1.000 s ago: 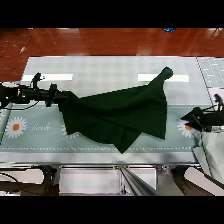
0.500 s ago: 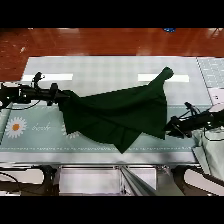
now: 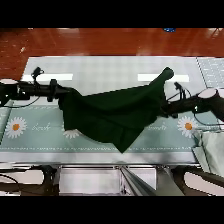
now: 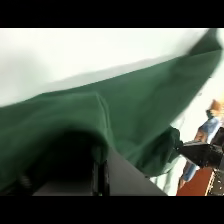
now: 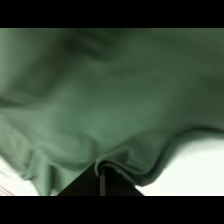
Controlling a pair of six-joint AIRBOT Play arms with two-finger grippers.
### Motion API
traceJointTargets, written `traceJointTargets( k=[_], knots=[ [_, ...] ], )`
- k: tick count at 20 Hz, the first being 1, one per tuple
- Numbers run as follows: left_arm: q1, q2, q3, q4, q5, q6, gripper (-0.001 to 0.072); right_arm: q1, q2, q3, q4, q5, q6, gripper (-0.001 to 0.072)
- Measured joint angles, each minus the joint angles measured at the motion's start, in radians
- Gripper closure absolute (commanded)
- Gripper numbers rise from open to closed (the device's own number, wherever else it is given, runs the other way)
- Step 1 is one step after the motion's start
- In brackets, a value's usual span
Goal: Fold the shirts.
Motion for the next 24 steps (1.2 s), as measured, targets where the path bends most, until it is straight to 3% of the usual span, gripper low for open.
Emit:
traceJointTargets(
  k=[8, 14, 19, 22, 24],
  knots=[
    [0.087, 0.234, 0.414, -0.112, -0.07, -0.072, 0.0682, -0.064, 0.126, 0.655, -0.022, 0.087, 0.053, 0.0693],
    [0.234, 0.442, 0.676, -0.064, -0.09, -0.186, 0.0682, -0.152, 0.291, 1.045, -0.098, 0.126, 0.098, 0.0692],
    [0.296, 0.658, 0.74, 0.142, -0.116, -0.25, 0.0682, -0.184, 0.484, 1.114, -0.284, 0.184, 0.148, 0.0692],
    [0.182, 0.795, 0.762, 0.43, -0.115, -0.298, 0.0682, -0.189, 0.579, 1.124, -0.408, 0.237, 0.18, 0.0692],
    [0.025, 0.884, 0.772, 0.679, -0.119, -0.341, 0.0682, -0.189, 0.623, 1.126, -0.469, 0.268, 0.199, 0.0692]
  ],
)
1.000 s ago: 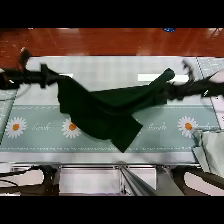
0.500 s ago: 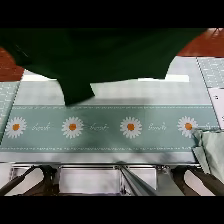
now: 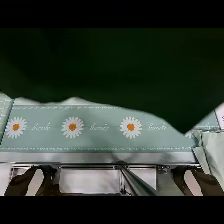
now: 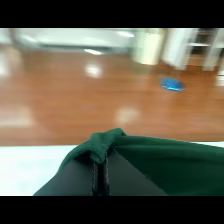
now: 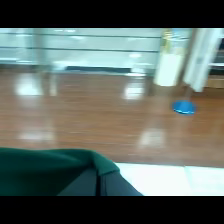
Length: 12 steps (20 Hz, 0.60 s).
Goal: Fold the shirts.
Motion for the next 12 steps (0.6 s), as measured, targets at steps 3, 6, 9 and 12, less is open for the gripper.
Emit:
traceJointTargets(
  k=[3, 6, 9, 12],
  knots=[
    [-0.253, 0.087, 0.005, 0.286, -0.035, -0.047, 0.0682, 0.0, 0.035, -0.004, -0.031, 0.05, 0.023, 0.0692],
    [-0.448, 0.119, -0.006, 0.492, -0.109, -0.131, 0.0682, -0.001, 0.048, -0.056, -0.025, 0.093, 0.032, 0.0692],
    [-0.542, 0.107, -0.087, 0.599, -0.15, -0.2, 0.0682, -0.001, 0.054, -0.188, 0.014, 0.117, 0.032, 0.0692],
    [-0.578, 0.042, -0.22, 0.65, -0.135, -0.241, 0.0682, -0.001, 0.04, -0.383, 0.061, 0.1, 0.006, 0.0692]
  ],
)
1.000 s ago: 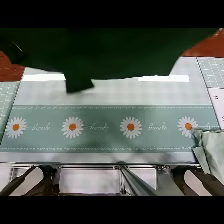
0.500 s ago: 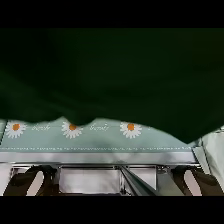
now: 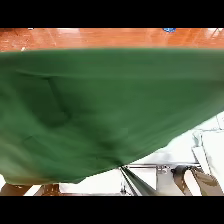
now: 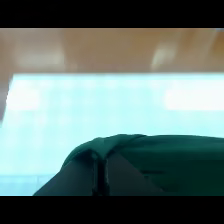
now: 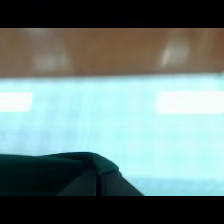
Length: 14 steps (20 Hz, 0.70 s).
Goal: Fold the shirts.
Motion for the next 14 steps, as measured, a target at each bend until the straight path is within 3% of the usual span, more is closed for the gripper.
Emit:
traceJointTargets(
  k=[3, 7, 10, 14],
  knots=[
    [0.002, -0.12, -0.126, 0.022, 0.105, -0.039, 0.0682, 0.0, -0.067, -0.164, 0.061, -0.067, -0.052, 0.0692],
    [0.073, -0.355, -0.197, 0.016, 0.31, -0.122, 0.0682, 0.0, -0.289, -0.261, 0.159, -0.209, -0.153, 0.0692],
    [0.152, -0.56, -0.185, -0.056, 0.483, -0.169, 0.0682, 0.0, -0.507, -0.26, 0.244, -0.32, -0.215, 0.0692],
    [0.233, -0.834, -0.08, -0.182, 0.605, -0.192, 0.0681, 0.001, -0.82, -0.128, 0.336, -0.411, -0.249, 0.0692]
  ],
)
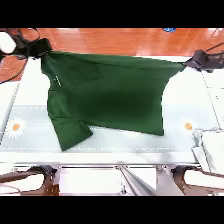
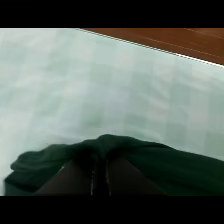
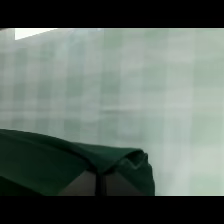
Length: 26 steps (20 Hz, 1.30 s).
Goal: Fold the shirts.
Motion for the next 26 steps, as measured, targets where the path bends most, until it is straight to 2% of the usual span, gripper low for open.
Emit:
traceJointTargets(
  k=[6, 10, 14, 18, 22, 26],
  knots=[
    [0.048, -0.313, 0.177, -0.196, 0.107, 0.003, 0.0681, 0.0, -0.296, 0.211, 0.086, -0.039, 0.019, 0.0692],
    [0.061, -0.42, 0.225, -0.299, 0.131, 0.033, 0.0681, 0.0, -0.372, 0.253, 0.108, -0.044, 0.034, 0.0692],
    [0.081, -0.459, 0.251, -0.401, 0.121, 0.108, 0.0682, 0.0, -0.397, 0.263, 0.112, -0.02, 0.039, 0.0692],
    [0.122, -0.468, 0.315, -0.476, -0.032, 0.23, 0.0682, 0.003, -0.404, 0.266, 0.087, 0.105, 0.04, 0.0691],
    [0.154, -0.488, 0.343, -0.492, -0.31, 0.377, 0.0682, 0.045, -0.406, 0.266, -0.064, 0.254, 0.063, 0.0692],
    [0.165, -0.521, 0.351, -0.442, -0.497, 0.434, 0.0682, 0.096, -0.407, 0.266, -0.218, 0.319, 0.101, 0.0691]
  ],
)
